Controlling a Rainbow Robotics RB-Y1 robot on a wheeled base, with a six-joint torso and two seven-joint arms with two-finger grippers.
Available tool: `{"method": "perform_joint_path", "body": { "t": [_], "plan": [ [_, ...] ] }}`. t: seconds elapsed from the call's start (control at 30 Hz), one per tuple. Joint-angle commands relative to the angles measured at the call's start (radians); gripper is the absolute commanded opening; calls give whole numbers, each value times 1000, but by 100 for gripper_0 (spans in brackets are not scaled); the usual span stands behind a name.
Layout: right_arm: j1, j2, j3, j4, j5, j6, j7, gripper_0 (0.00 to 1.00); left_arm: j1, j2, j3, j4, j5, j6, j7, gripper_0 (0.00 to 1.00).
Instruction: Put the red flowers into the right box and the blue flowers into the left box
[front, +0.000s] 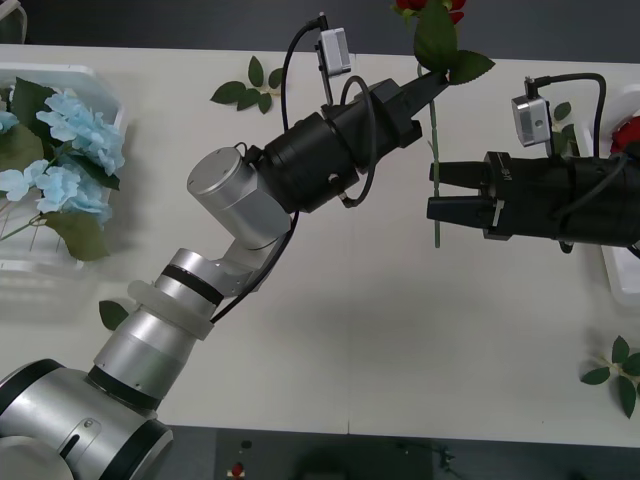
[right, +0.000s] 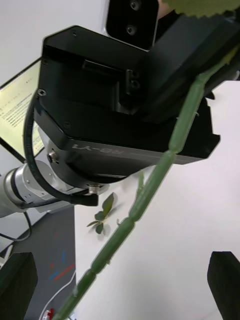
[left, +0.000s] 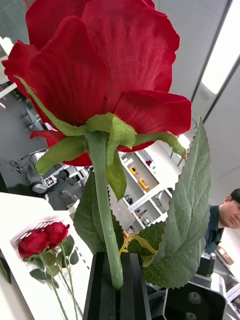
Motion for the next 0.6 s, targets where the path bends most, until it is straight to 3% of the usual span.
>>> {"method": "perform_joint_path", "body": {
  "t": [0.03,0.1,0.13,0.2,0.33,0.37,0.47,0.5,0.6],
  "plan": [
    [-31,-3,11,-25,34,-26,-12,100,-29,-10,-8,-20,0,-11,-25,0],
    [-36,-3,21,-25,36,-37,-12,88,-29,-10,-8,-20,-2,-14,-25,0],
    [-42,-1,31,-25,36,-46,-12,69,-29,-10,-8,-20,-2,-14,-25,0],
    [-48,-1,40,-25,36,-49,-20,58,-29,-10,-8,-20,-2,-14,-25,0],
    [-61,1,52,-27,36,-52,-67,57,-29,-10,-8,-19,-2,-17,-25,0],
    [-65,2,55,-25,36,-50,-76,52,-29,-10,-8,-20,-2,-18,-25,0],
    [-73,4,61,-25,36,-54,-91,6,-27,-10,-11,-19,-2,-24,-25,0],
    [-74,4,61,-25,37,-54,-105,0,-29,-10,-13,-19,-2,-26,-25,0],
    [-82,4,63,-25,39,-54,-131,0,-27,-10,-16,-19,-3,-31,-25,4]
  ]
}}
